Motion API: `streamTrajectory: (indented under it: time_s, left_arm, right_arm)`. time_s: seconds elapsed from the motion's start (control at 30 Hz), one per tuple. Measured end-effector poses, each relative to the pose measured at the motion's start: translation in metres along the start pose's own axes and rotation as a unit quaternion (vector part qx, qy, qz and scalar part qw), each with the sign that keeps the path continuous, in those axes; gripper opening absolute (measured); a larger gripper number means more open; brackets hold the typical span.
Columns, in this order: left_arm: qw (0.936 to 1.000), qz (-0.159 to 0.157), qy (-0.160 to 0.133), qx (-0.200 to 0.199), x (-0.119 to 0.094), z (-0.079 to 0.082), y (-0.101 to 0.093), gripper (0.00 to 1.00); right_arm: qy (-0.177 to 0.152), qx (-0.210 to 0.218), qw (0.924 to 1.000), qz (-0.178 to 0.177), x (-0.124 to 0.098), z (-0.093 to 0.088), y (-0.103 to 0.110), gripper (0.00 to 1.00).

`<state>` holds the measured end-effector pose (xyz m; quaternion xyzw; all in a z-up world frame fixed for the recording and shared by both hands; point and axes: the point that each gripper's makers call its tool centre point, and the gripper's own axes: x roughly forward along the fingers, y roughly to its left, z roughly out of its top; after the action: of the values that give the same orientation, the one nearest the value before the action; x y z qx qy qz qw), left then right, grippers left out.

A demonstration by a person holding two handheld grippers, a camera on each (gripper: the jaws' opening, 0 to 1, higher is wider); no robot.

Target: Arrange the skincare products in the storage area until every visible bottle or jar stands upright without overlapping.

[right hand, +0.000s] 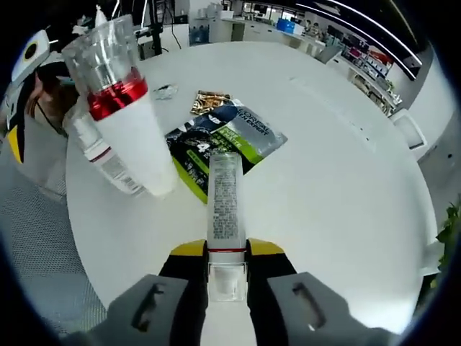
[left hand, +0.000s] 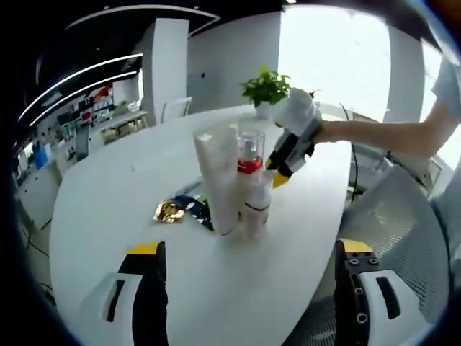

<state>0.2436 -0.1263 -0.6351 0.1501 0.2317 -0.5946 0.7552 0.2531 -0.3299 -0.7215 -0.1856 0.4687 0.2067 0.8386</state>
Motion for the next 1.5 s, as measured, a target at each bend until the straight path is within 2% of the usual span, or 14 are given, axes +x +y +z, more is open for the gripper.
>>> streamTrajectory:
  time_s: [0.2, 0.33, 0.57, 0.67, 0.8, 0.83, 0.93, 1.03, 1.13, 1.2, 1.23, 1.3, 1.43, 1.5]
  left_arm:
    - [0.9997, -0.012, 0.007, 0.02, 0.001, -0.001, -0.01, 0.89]
    - [0.9993, -0.002, 0.0, 0.036, 0.0, 0.002, -0.009, 0.89]
    - [0.999, -0.006, -0.001, 0.045, -0.001, 0.001, -0.012, 0.73]
    - [0.9988, -0.021, 0.007, 0.043, 0.0, -0.003, -0.017, 0.61]
    - [0.9982, -0.02, 0.018, 0.054, 0.001, -0.009, -0.019, 0.61]
    - [0.9981, -0.021, 0.016, 0.055, 0.0, -0.009, -0.019, 0.61]
    - [0.9982, -0.036, 0.012, 0.047, 0.001, -0.008, -0.026, 0.65]
    - [0.9981, -0.039, 0.024, 0.042, 0.002, -0.014, -0.028, 0.69]
    - [0.9973, -0.066, 0.031, -0.006, 0.0, -0.017, -0.038, 0.6]
    - [0.998, -0.059, 0.018, 0.011, 0.001, -0.013, -0.036, 0.57]
    - [0.9978, -0.049, 0.029, 0.035, 0.001, -0.016, -0.033, 0.56]
    - [0.9964, -0.042, 0.047, 0.056, 0.002, -0.022, -0.032, 0.53]
    - [0.9939, -0.038, 0.061, 0.084, 0.004, -0.025, -0.033, 0.53]
    - [0.9883, -0.022, 0.079, 0.128, 0.004, -0.028, -0.027, 0.52]
  right_arm:
    - [-0.011, 0.005, 0.9999, -0.007, -0.022, -0.008, 0.011, 0.19]
    - [-0.019, 0.007, 0.9998, -0.007, -0.038, -0.011, 0.023, 0.19]
    - [-0.028, -0.004, 0.9996, -0.003, -0.057, -0.011, 0.049, 0.19]
    - [-0.034, -0.005, 0.9994, -0.001, -0.067, -0.009, 0.059, 0.19]
    - [-0.042, -0.006, 0.9991, 0.009, -0.079, -0.005, 0.073, 0.19]
    - [-0.041, -0.009, 0.9988, 0.024, -0.08, -0.005, 0.081, 0.19]
    - [-0.039, -0.016, 0.998, 0.047, -0.082, -0.003, 0.096, 0.19]
    - [-0.034, -0.029, 0.9972, 0.06, -0.082, 0.0, 0.11, 0.19]
    - [-0.035, -0.046, 0.9955, 0.075, -0.08, 0.006, 0.123, 0.19]
    - [-0.038, -0.055, 0.9939, 0.088, -0.077, 0.012, 0.132, 0.19]
    - [-0.039, -0.06, 0.9933, 0.091, -0.076, 0.015, 0.135, 0.19]
    - [-0.036, -0.078, 0.9915, 0.098, -0.071, 0.02, 0.142, 0.19]
    - [-0.03, -0.115, 0.9869, 0.109, -0.06, 0.035, 0.157, 0.19]
    - [-0.031, -0.128, 0.9839, 0.121, -0.056, 0.043, 0.166, 0.19]
